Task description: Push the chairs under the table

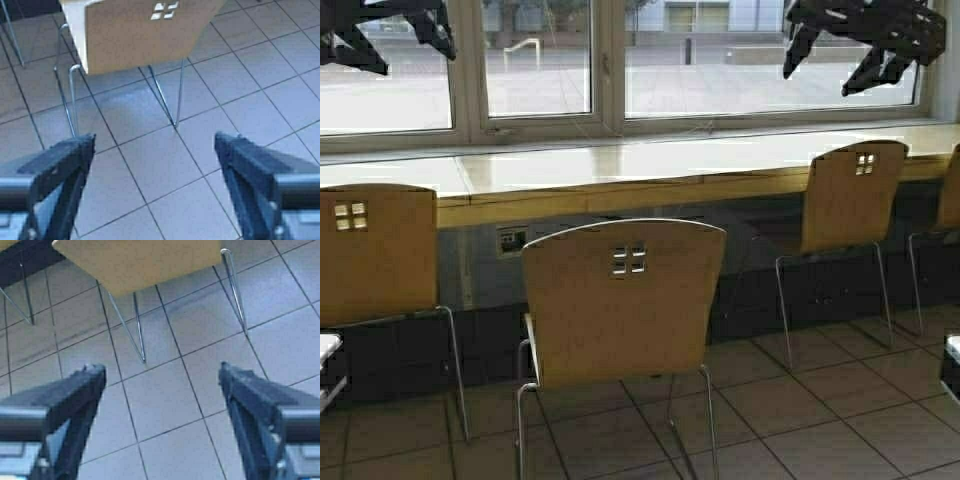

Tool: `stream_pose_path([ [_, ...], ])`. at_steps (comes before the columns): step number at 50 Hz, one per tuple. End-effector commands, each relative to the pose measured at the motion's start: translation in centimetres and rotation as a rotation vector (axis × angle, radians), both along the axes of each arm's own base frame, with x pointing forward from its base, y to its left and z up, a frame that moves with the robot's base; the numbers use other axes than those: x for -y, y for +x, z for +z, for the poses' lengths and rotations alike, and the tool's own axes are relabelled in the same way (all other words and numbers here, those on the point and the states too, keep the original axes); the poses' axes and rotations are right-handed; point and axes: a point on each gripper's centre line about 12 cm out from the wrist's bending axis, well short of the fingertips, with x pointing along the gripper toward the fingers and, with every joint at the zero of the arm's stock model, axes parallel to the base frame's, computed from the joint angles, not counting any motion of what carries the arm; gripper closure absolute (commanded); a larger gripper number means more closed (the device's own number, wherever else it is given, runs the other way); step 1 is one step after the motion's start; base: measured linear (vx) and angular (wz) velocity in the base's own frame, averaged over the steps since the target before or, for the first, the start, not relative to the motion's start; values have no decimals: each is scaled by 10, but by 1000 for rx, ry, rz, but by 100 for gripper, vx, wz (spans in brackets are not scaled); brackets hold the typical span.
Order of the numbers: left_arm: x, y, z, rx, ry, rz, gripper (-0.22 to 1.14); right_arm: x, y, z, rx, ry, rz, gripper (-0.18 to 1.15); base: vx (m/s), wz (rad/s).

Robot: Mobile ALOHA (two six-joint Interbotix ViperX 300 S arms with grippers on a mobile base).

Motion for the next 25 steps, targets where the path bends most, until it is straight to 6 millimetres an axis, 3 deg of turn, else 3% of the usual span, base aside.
stream_pose_path([
  [1,0,2,11,35,-9,3,-9,-2,5,12,34,10,1,-3,10,-13],
  [25,0,1,6,21,-2,2,-9,-4,4,10,-21,65,-24,-3,20,-12],
])
